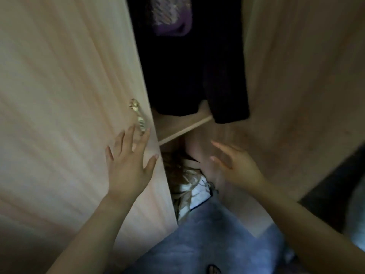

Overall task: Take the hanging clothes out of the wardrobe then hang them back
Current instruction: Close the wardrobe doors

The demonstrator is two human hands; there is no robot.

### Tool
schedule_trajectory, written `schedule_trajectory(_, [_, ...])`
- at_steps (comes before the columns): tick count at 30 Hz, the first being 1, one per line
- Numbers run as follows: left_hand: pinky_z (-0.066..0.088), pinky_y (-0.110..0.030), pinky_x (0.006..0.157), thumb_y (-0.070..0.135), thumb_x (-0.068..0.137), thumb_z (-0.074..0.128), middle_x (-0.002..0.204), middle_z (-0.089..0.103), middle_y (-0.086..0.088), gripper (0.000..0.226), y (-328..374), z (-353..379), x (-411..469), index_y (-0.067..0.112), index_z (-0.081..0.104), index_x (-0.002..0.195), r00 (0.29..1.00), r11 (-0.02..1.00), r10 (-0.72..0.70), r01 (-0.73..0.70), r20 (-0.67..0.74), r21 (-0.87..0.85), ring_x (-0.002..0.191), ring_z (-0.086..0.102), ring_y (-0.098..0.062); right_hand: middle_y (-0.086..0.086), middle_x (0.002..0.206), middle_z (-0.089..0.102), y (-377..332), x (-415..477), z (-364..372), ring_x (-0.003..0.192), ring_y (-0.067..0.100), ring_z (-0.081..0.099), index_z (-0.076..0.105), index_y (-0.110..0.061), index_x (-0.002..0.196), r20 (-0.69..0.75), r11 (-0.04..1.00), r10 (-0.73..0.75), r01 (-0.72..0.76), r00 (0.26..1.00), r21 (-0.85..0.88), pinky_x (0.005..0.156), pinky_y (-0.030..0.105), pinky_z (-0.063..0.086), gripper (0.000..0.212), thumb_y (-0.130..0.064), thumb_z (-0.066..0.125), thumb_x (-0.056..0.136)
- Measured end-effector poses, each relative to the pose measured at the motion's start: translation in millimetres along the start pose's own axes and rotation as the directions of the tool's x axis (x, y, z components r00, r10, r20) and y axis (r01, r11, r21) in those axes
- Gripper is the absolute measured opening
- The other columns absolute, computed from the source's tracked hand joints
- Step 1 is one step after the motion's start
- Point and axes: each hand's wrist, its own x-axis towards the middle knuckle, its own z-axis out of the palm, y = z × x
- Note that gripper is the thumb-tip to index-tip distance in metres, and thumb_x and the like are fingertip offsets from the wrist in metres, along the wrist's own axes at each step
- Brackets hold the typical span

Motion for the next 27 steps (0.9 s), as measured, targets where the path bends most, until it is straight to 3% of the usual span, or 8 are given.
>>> schedule_trajectory(4, [0.039, -0.06, 0.098, 0.05, 0.086, 0.044, 0.144, 0.042, -0.008, 0.059, 61, 23, -12, 0.027, 0.04, 0.14, 0.972, 0.979, 0.15, -0.12, 0.181, -0.167, 0.131, 0.039, -0.032, 0.007, 0.128, 0.058, 42, -75, -53, 0.115, 0.024, 0.055, 0.053, -0.015, 0.132, -0.089, 0.968, 0.188, -0.2, 0.978, -0.155, 0.094, 0.017, 0.032, 0.048, -0.028, 0.064, 0.087])
schedule_trajectory(7, [0.043, -0.057, 0.097, 0.047, 0.082, 0.047, 0.14, 0.048, -0.008, 0.059, 110, 37, -18, 0.025, 0.045, 0.137, 0.931, 0.942, 0.272, -0.205, 0.242, -0.267, 0.126, 0.046, -0.032, 0.006, 0.132, 0.056, 70, -110, -100, 0.118, 0.022, 0.054, 0.054, -0.013, 0.13, -0.157, 0.926, 0.276, -0.306, 0.948, -0.222, 0.099, 0.015, 0.031, 0.048, -0.025, 0.067, 0.085])
schedule_trajectory(12, [0.043, -0.051, 0.099, 0.048, 0.082, 0.043, 0.136, 0.052, -0.011, 0.06, 187, 52, -16, 0.023, 0.047, 0.137, 0.875, 0.864, 0.422, -0.308, 0.238, -0.399, 0.125, 0.049, -0.032, 0.011, 0.133, 0.053, 111, -123, -181, 0.121, 0.028, 0.051, 0.055, -0.012, 0.129, -0.334, 0.894, 0.272, -0.365, 0.902, -0.26, 0.103, 0.033, 0.037, 0.048, -0.021, 0.068, 0.084])
schedule_trajectory(17, [0.035, -0.041, 0.107, 0.062, 0.079, 0.022, 0.145, 0.043, -0.002, 0.073, 261, 67, 1, 0.028, 0.04, 0.141, 0.868, 0.834, 0.447, -0.316, 0.218, -0.453, 0.134, 0.038, -0.021, 0.002, 0.14, 0.046, 156, -85, -244, 0.126, 0.015, 0.043, 0.041, -0.015, 0.139, -0.433, 0.908, 0.277, -0.381, 0.858, -0.173, 0.097, 0.018, 0.03, 0.056, -0.026, 0.062, 0.088])
schedule_trajectory(20, [0.039, -0.04, 0.103, 0.061, 0.081, 0.027, 0.142, 0.047, -0.001, 0.069, 299, 79, 9, 0.026, 0.047, 0.137, 0.897, 0.851, 0.398, -0.282, 0.194, -0.443, 0.131, 0.042, -0.02, -0.003, 0.143, 0.042, 192, -57, -264, 0.127, 0.011, 0.042, 0.03, -0.022, 0.145, -0.414, 0.935, 0.279, -0.344, 0.866, -0.091, 0.103, 0.026, 0.037, 0.067, -0.031, 0.062, 0.087])
schedule_trajectory(23, [0.038, -0.035, 0.101, 0.059, 0.082, 0.03, 0.142, 0.046, -0.001, 0.066, 332, 93, 15, 0.027, 0.047, 0.136, 0.923, 0.877, 0.326, -0.216, 0.202, -0.429, 0.129, 0.044, -0.021, -0.002, 0.135, 0.05, 216, -35, -274, 0.118, 0.012, 0.05, 0.031, -0.025, 0.145, -0.339, 0.98, 0.196, -0.189, 0.92, 0.055, 0.098, 0.039, 0.047, 0.067, -0.026, 0.062, 0.086])
schedule_trajectory(27, [0.04, -0.034, 0.1, 0.06, 0.082, 0.032, 0.143, 0.045, 0.001, 0.063, 364, 107, 22, 0.03, 0.047, 0.136, 0.956, 0.904, 0.213, -0.115, 0.2, -0.411, 0.128, 0.045, -0.02, -0.002, 0.111, 0.065, 232, -24, -278, 0.1, 0.011, 0.064, 0.034, -0.024, 0.141, -0.322, 0.991, -0.031, 0.07, 0.946, 0.111, 0.09, 0.029, 0.052, 0.064, -0.009, 0.064, 0.086])
